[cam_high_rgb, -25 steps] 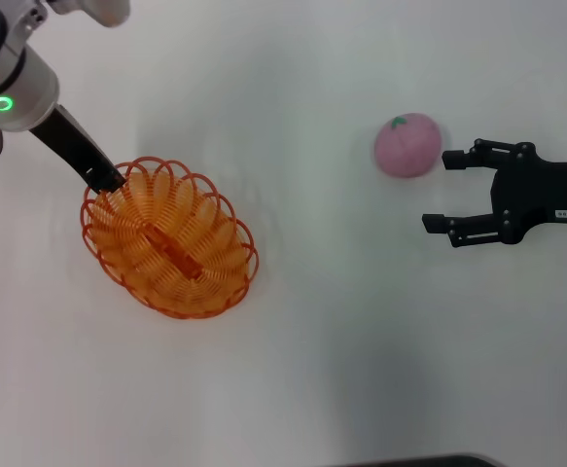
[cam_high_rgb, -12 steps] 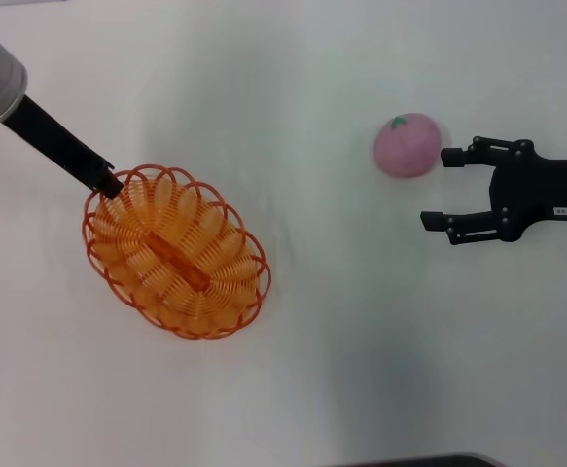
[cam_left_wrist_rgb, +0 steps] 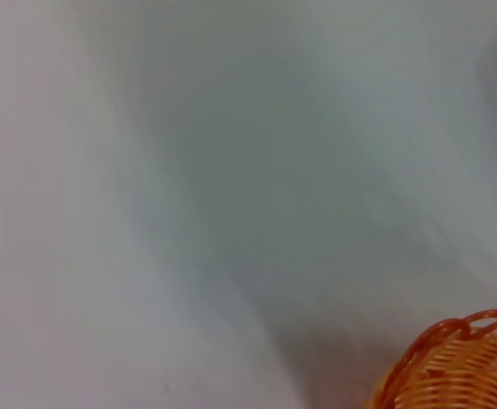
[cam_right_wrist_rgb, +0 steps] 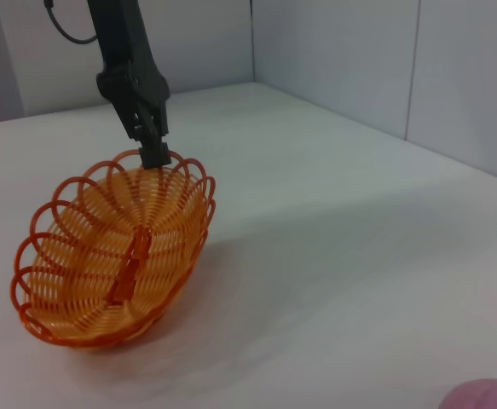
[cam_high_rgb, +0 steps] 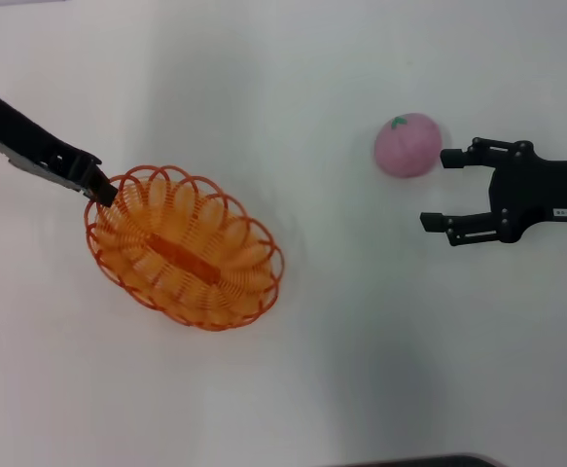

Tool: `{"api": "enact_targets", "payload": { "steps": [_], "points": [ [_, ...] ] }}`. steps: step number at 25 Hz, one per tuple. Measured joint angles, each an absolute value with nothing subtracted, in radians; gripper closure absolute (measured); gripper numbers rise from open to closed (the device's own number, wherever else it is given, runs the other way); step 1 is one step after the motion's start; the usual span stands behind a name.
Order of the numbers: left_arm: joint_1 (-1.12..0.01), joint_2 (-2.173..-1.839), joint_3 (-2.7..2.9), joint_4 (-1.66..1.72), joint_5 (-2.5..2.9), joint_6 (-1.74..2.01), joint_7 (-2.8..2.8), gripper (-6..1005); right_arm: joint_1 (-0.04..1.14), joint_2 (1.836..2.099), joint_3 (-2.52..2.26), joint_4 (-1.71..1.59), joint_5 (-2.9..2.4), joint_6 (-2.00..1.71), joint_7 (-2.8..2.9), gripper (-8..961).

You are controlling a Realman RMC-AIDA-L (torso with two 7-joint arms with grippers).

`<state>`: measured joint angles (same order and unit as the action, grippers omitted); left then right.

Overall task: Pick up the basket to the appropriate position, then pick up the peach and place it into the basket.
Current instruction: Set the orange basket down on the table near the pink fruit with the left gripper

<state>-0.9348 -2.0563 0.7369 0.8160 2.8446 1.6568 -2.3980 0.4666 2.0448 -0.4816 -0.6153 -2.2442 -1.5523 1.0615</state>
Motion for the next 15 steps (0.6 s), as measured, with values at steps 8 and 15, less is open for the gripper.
{"api": "enact_targets", "payload": {
  "steps": [8, 15],
  "points": [
    [-0.911, -2.036, 0.586, 0.774, 2.817, 1.711, -2.407, 962, 0.461, 2.045, -0.48, -0.616, -2.241, -1.552, 1.061, 30],
    [-0.845, -2.047, 0.518, 0.776, 2.746, 1.734, -2.442, 963, 0.458, 2.045, -0.48, -0.616, -2.241, -1.551, 1.061, 31]
  ]
}}
